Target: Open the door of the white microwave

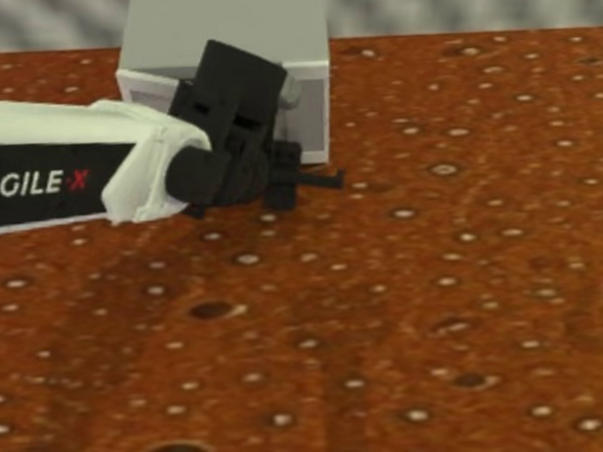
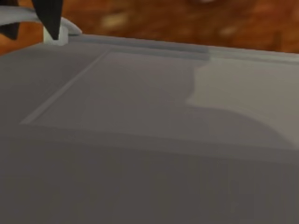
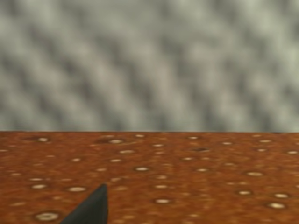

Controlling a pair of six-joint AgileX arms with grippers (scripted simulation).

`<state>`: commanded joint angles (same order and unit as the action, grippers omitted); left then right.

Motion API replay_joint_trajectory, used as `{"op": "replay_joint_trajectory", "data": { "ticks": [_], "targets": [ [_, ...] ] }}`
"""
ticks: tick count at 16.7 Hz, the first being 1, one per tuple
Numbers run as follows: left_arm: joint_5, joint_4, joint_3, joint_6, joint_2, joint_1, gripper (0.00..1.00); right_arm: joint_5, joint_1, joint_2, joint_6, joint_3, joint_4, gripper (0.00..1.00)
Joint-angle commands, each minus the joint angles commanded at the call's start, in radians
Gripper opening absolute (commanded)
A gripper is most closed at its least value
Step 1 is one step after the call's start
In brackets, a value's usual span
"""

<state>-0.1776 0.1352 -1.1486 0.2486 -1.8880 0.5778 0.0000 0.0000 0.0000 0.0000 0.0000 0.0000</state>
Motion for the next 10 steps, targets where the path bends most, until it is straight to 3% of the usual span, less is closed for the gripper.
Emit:
{"op": "replay_joint_trajectory", "data": {
  "ticks": [10],
  "targets": [
    [0.007,0.0,-0.005,0.005,-0.002,0.008,0.0,0.0,0.0,0.0,0.0,0.0,0.0,1.0]
  ]
}}
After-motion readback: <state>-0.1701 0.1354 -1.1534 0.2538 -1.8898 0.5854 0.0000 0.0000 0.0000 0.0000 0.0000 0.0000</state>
